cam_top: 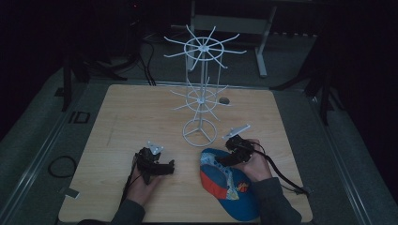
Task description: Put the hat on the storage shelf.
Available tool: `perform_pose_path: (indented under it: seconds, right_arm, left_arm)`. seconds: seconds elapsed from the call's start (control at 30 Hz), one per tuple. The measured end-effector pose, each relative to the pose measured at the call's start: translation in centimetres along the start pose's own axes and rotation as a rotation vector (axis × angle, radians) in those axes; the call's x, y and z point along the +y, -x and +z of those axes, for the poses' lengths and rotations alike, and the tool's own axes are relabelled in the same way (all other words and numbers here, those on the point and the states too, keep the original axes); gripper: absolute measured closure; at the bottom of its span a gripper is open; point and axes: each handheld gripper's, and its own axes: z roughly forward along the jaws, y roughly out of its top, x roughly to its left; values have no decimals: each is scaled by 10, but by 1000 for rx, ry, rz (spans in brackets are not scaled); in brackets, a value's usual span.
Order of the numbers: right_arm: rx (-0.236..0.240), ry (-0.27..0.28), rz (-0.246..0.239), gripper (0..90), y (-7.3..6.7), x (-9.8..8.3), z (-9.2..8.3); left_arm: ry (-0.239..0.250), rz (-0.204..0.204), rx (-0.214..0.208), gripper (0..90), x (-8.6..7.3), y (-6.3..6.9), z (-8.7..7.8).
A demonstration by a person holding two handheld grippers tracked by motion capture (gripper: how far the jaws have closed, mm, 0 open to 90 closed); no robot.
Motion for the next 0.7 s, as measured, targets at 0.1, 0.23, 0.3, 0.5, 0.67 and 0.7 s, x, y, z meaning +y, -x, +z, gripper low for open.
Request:
perform_pose_path:
  seconds: [0.1, 0.23, 0.3, 0.5, 0.67, 0.7]
  right_arm:
    - [11, -3, 4, 317, 2, 2, 4]
    - [6, -39, -26, 335, 0, 7, 13]
    - [3, -54, -32, 354, -1, 10, 16]
    - [35, -121, -24, 340, -1, 12, 32]
    - [56, -149, -12, 312, 1, 13, 36]
    - [59, -168, -14, 330, 1, 13, 38]
  left_arm:
    - [0, 3, 1, 24, 0, 0, 0]
    - [0, 3, 1, 24, 0, 0, 0]
    - [-1, 2, 1, 24, 0, 0, 0]
    - [-3, 4, 0, 24, 0, 0, 0]
    - [-4, 5, 0, 24, 0, 0, 0]
    - [-4, 5, 0, 24, 0, 0, 0]
